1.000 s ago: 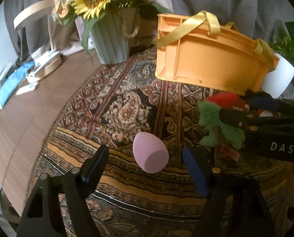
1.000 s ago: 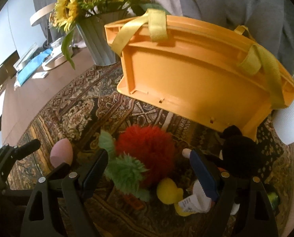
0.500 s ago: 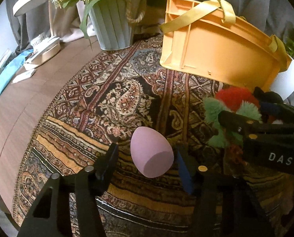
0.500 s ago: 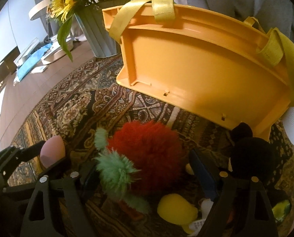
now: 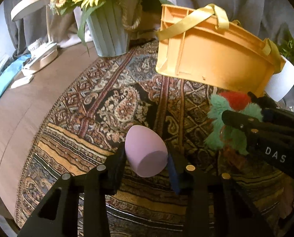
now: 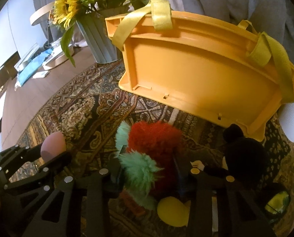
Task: Organize soft objects
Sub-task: 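Grasp the pink egg sponge with the left gripper while the right gripper grasps the red-green plush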
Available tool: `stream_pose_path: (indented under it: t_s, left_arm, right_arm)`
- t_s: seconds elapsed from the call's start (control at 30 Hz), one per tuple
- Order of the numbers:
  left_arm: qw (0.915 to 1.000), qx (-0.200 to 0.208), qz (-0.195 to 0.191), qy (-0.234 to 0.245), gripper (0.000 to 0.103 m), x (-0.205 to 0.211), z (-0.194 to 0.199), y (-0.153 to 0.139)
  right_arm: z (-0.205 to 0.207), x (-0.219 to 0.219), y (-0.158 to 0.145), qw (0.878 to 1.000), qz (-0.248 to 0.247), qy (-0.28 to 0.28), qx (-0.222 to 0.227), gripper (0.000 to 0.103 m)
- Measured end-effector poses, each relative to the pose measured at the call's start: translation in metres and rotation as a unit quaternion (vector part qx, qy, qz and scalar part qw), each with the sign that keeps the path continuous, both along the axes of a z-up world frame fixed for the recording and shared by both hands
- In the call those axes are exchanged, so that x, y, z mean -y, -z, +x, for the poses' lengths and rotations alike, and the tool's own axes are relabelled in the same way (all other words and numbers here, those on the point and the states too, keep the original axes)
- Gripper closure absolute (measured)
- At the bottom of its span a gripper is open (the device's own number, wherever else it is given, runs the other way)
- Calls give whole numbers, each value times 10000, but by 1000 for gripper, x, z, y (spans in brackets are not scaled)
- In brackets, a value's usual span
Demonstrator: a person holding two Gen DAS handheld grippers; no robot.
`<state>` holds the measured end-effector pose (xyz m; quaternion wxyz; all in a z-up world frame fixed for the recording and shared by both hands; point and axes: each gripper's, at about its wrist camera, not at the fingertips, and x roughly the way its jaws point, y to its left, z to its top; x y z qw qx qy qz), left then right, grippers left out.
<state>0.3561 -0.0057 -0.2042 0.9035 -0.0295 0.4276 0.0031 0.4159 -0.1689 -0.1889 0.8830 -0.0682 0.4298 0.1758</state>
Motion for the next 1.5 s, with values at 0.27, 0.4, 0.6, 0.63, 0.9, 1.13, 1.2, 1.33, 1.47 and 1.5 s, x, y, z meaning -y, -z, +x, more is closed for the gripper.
stream_pose_path:
  t_s: [0.27,0.4,0.6,0.63,0.9,1.13,1.2,1.33,1.47,1.5]
  left_arm:
    - [9997,248,2,39,65,-1,-5,-19]
    - [9992,392,-12,59,65,-2,-8,-30]
    - [9987,505,8,102,65,-4,-13,-38]
    - [9986,512,11,106,65,-3,-14,-38]
    - [9985,523,55,157,65,4,-19,-38]
    - [9988,462,124,132,65,6,-13,-35]
    - [9989,430,147,93,65,6,-11,-32]
    - [9993,354,140,7,65,3,-5,-28]
    - [9995,297,138,-48,65,2,1,-24]
    - [9995,285,136,-56,65,1,2,-23]
  right_arm:
    - [-14,2,-18,9996,56,88,250,77]
    - [-21,0,-26,9993,78,94,349,94]
    - [-29,-2,-30,9990,66,101,441,95]
    - [-29,-2,-29,9990,71,103,427,95]
    - [-31,12,-23,9979,384,363,369,33]
    - [-11,10,-1,9992,251,313,38,33]
    - [-6,8,5,9995,119,306,38,33]
    - [-1,-1,11,9998,-98,165,107,33]
    - [2,-10,18,9992,-367,87,133,35]
    - [1,-12,18,9989,-424,59,202,40]
